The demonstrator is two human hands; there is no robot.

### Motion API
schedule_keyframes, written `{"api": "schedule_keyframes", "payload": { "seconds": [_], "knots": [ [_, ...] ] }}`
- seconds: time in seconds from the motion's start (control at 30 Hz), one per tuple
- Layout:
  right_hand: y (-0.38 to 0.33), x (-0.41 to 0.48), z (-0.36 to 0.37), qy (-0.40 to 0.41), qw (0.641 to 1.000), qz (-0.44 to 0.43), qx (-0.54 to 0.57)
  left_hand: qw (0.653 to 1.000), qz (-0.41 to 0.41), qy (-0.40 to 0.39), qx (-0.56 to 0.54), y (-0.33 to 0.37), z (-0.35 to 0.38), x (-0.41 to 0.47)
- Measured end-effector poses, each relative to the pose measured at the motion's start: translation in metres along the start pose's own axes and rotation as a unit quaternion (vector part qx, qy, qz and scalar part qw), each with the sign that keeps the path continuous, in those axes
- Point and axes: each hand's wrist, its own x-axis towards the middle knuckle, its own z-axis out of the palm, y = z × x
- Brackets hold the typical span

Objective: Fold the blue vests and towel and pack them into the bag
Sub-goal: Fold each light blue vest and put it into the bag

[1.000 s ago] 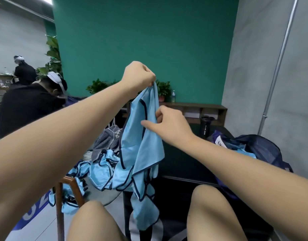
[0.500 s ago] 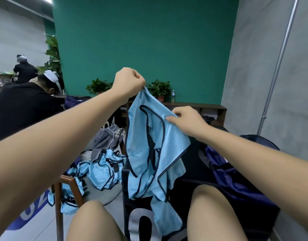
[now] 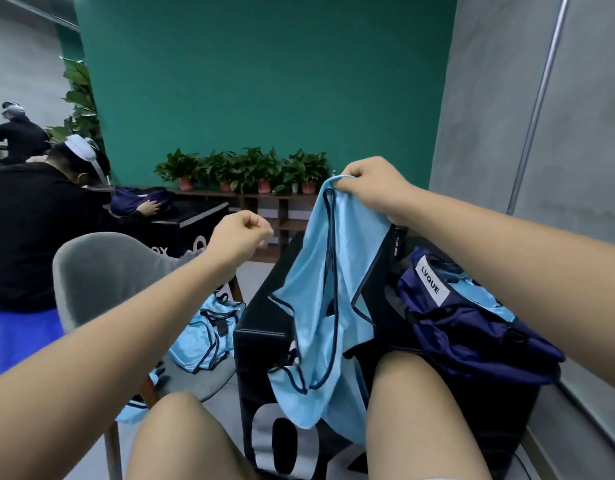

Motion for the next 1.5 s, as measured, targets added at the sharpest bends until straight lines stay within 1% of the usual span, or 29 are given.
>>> {"api": "schedule_keyframes", "payload": {
  "seconds": [0.17, 0.27, 0.43, 0.57, 0.77, 0.9, 1.03, 1.13, 1.23, 1.3, 1.4, 1.5],
  "knots": [
    [-0.009, 0.007, 0.002, -0.002, 1.000, 0.028, -0.014, 0.994, -0.086, -0.057, -0.030, -0.070, 0.025, -0.053],
    [-0.011, 0.009, 0.003, 0.000, 0.999, 0.035, -0.016, 0.988, -0.126, -0.086, -0.033, -0.100, 0.042, -0.090],
    [-0.011, 0.012, 0.006, 0.009, 0.998, 0.050, -0.029, 0.980, -0.136, -0.146, -0.023, -0.112, 0.068, -0.145],
    [-0.012, 0.012, 0.011, 0.008, 0.998, 0.052, -0.033, 0.977, -0.105, -0.183, -0.013, -0.095, 0.087, -0.173],
    [-0.015, 0.011, 0.016, -0.008, 0.998, 0.049, -0.039, 0.990, -0.053, -0.127, 0.008, -0.061, 0.122, -0.178],
    [-0.017, 0.008, 0.014, -0.014, 0.998, 0.046, -0.046, 0.996, -0.013, -0.071, 0.053, -0.064, 0.135, -0.165],
    [-0.013, 0.006, 0.003, -0.014, 0.997, 0.049, -0.058, 0.997, 0.016, -0.045, 0.069, -0.077, 0.123, -0.151],
    [-0.005, 0.004, -0.003, -0.018, 0.996, 0.057, -0.061, 0.999, 0.006, -0.026, 0.022, -0.081, 0.104, -0.141],
    [0.000, 0.001, -0.003, -0.025, 0.996, 0.064, -0.062, 0.999, -0.004, 0.027, -0.019, -0.071, 0.087, -0.128],
    [0.001, -0.001, 0.000, -0.033, 0.995, 0.066, -0.063, 0.998, 0.004, 0.046, -0.041, -0.058, 0.080, -0.119],
    [-0.001, -0.003, 0.004, -0.047, 0.995, 0.060, -0.068, 0.996, 0.046, 0.016, -0.076, -0.039, 0.076, -0.113],
    [-0.005, -0.004, 0.005, -0.049, 0.995, 0.051, -0.071, 0.996, 0.079, -0.043, -0.028, -0.029, 0.080, -0.113]
  ]
}}
